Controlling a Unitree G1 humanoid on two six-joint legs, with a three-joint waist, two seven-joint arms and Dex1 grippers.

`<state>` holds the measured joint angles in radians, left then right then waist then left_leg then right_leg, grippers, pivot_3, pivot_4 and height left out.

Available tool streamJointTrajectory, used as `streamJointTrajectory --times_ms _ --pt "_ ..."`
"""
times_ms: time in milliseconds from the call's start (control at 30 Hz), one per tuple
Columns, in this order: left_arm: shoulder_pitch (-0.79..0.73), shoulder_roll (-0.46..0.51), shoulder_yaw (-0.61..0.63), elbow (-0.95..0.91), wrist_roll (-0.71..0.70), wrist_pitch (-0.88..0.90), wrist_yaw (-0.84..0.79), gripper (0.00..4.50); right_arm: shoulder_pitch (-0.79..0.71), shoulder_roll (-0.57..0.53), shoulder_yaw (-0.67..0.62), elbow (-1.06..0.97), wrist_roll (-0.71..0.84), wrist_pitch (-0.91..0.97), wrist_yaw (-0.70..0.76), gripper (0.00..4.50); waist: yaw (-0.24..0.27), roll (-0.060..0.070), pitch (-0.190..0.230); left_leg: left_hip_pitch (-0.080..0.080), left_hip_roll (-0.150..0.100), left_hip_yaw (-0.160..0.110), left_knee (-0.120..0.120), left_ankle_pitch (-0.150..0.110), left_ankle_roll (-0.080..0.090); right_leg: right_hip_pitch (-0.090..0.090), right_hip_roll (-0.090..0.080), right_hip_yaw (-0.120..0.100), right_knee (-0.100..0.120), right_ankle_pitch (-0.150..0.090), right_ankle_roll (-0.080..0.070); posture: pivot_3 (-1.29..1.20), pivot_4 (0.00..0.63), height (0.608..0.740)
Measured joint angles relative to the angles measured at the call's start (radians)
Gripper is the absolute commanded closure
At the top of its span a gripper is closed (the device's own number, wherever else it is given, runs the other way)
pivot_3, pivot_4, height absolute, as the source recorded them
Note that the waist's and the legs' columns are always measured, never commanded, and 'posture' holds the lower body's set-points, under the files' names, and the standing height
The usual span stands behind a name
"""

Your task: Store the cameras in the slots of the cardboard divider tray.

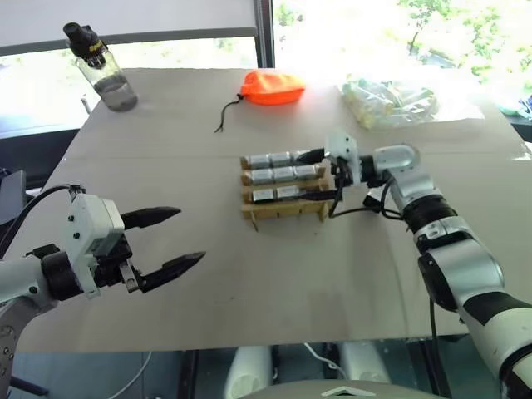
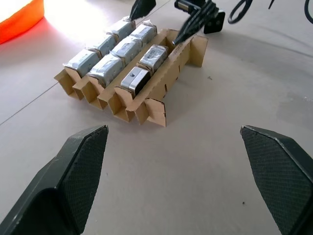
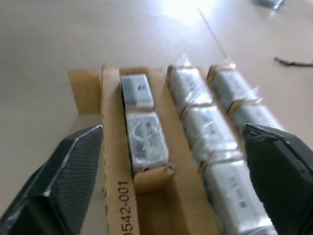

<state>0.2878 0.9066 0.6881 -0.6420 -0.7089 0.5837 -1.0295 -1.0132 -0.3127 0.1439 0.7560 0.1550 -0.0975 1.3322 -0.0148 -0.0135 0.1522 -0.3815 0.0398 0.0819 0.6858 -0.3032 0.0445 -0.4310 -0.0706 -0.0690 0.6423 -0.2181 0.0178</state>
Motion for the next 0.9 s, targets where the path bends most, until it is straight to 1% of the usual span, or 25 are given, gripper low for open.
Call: streamJointTrajectory --times_ms 67,100,167,267,300,367,400,500,567,667,767,900 --pt "-0.007 0.001 -0.012 0.002 0.0 -0.002 0.0 0.0 0.031 -0.028 -0.024 -0.09 0.027 0.056 -0.011 0.07 0.002 0.0 0.0 -0.001 0.0 -0.001 0.0 0.0 0.0 0.0 0.0 -0.001 -0.001 0.0 0.0 0.0 0.15 0.74" --pt "-0.014 0.001 -0.035 0.005 0.0 -0.003 0.001 0.0 0.086 -0.062 -0.057 -0.203 0.062 0.136 -0.039 0.07 0.004 0.0 0.0 -0.001 0.0 -0.001 0.0 0.0 0.0 0.0 -0.001 -0.001 -0.001 0.0 0.0 0.0 0.15 0.74" --pt "-0.023 0.001 -0.051 0.007 0.0 -0.004 0.001 0.0 0.137 -0.095 -0.084 -0.288 0.085 0.203 -0.069 0.07 0.003 0.0 0.0 -0.002 -0.001 -0.001 0.0 0.0 0.0 0.0 -0.001 -0.001 -0.001 0.0 0.0 0.0 0.15 0.74" --pt "-0.066 0.005 -0.103 0.019 -0.001 -0.008 -0.002 0.0 0.301 -0.208 -0.138 -0.487 0.106 0.336 -0.145 0.07 0.01 0.0 0.0 -0.001 -0.001 -0.001 0.0 0.0 0.0 0.0 -0.001 -0.001 -0.001 0.0 0.0 0.0 0.15 0.74" --pt "-0.071 0.006 -0.11 0.025 -0.001 -0.01 -0.007 0.0 0.337 -0.228 -0.155 -0.513 0.107 0.361 -0.162 0.07 0.008 0.0 0.0 -0.001 -0.001 -0.001 0.0 0.0 0.0 0.0 -0.001 -0.001 -0.001 0.0 0.0 0.0 0.15 0.74" --pt "-0.13 0.024 -0.16 0.051 -0.001 -0.017 -0.028 0.0 0.47 -0.295 -0.205 -0.644 0.127 0.439 -0.211 0.07 0.008 0.0 0.0 -0.001 -0.001 -0.001 0.0 0.0 0.0 0.001 0.0 -0.002 0.0 0.0 0.0 0.0 0.15 0.74" --pt "-0.154 0.033 -0.181 0.068 -0.001 -0.022 -0.039 0.0 0.526 -0.319 -0.22 -0.695 0.133 0.468 -0.229 0.07 0.008 0.001 0.0 0.0 -0.001 -0.001 0.0 0.0 0.0 0.001 0.0 -0.001 0.0 0.0 0.0 0.0 0.15 0.74" --pt "-0.213 0.049 -0.234 0.097 0.0 -0.029 -0.062 0.0 0.62 -0.354 -0.241 -0.764 0.136 0.488 -0.257 0.07 0.001 0.001 0.0 0.002 -0.001 0.002 0.0 0.0 0.0 0.001 0.003 0.0 0.0 0.0 0.0 0.0 0.15 0.74" --pt "-0.256 0.052 -0.276 0.132 0.003 -0.039 -0.082 0.0 0.67 -0.361 -0.243 -0.776 0.132 0.49 -0.297 0.07 -0.003 0.001 0.0 0.003 0.0 0.006 0.0 0.0 0.0 0.0 0.004 0.003 0.0 0.0 0.001 0.0 0.15 0.74" --pt "-0.305 0.053 -0.325 0.17 0.018 -0.055 -0.107 0.0 0.678 -0.36 -0.243 -0.763 0.12 0.478 -0.351 0.07 -0.002 0.001 0.0 0.004 0.0 0.006 0.0 0.0 0.001 0.0 0.005 0.003 0.0 0.0 0.001 0.0 0.15 0.74" --pt "-0.357 0.055 -0.367 0.211 0.033 -0.074 -0.131 0.0 0.646 -0.328 -0.234 -0.676 0.086 0.422 -0.405 0.07 0.002 0.0 0.0 0.003 -0.001 0.006 0.001 0.0 0.0 0.0 0.005 0.003 0.0 0.0 0.001 0.0 0.15 0.74" --pt "-0.371 0.059 -0.386 0.239 0.049 -0.089 -0.148 0.0 0.639 -0.308 -0.192 -0.576 0.057 0.373 -0.41 0.07 0.003 0.0 0.0 0.001 0.0 0.005 0.0 0.0 0.0 -0.001 0.005 0.002 -0.001 0.0 0.001 0.0 0.15 0.74"
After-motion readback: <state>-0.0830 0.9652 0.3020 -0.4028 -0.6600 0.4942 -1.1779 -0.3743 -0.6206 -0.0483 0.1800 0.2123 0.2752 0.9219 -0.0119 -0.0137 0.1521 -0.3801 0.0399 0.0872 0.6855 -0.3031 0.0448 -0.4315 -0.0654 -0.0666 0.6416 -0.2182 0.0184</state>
